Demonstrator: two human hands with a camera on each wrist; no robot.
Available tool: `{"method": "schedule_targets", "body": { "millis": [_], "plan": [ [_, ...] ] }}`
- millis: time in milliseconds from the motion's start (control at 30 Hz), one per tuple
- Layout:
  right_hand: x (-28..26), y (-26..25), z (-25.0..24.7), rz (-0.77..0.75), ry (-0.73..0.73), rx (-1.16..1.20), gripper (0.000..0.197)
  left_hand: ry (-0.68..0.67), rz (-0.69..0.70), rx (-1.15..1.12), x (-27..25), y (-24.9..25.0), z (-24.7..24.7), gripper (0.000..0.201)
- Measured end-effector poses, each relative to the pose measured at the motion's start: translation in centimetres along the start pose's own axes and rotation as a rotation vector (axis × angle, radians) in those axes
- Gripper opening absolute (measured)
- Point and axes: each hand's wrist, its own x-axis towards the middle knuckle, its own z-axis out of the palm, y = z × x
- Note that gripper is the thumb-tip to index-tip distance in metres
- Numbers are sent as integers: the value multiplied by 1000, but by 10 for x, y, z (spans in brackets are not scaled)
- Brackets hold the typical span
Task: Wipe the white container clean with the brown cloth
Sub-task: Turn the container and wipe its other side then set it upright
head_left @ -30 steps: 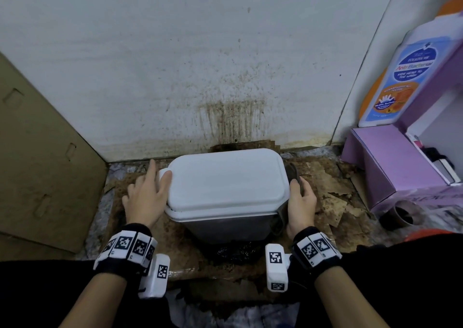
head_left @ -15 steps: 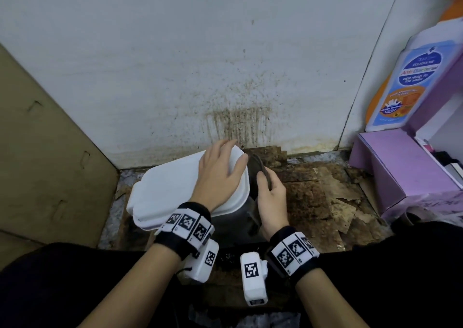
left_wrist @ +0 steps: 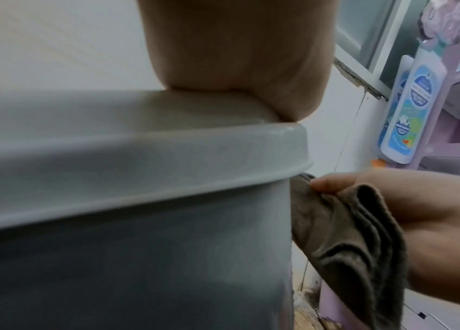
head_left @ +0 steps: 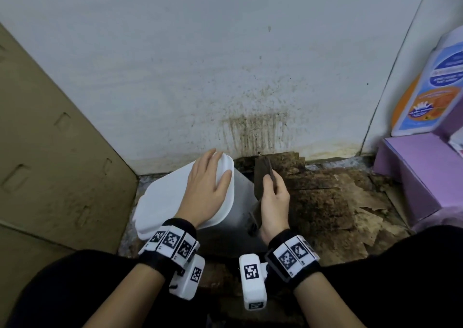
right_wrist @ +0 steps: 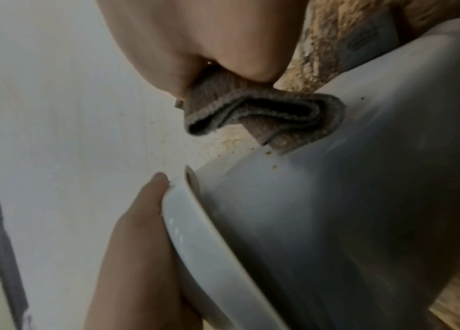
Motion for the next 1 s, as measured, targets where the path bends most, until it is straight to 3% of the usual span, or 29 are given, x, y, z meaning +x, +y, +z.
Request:
{"method": "schedule_targets", "body": {
  "millis": [333,467,733,900,1000],
  "plan": [
    [-24,18,39,-53,-299,-311,48,31,-17,-48,-1,-16,-6,54],
    [-30,19,43,5,-340,-364,51,45,-36,-70,-2,-22,-11,51],
    [-19,33,46,-75,-385,-370,51,70,-61,-91,-4,-34,-22,48],
    [-15,49,50,-373,-396,-815,50,86,-66,-100,-4,-41,-25,47],
    [-19,57,53,-462,-382,-815,52,94,-63,-106,-6,-44,-25,46]
  ]
}}
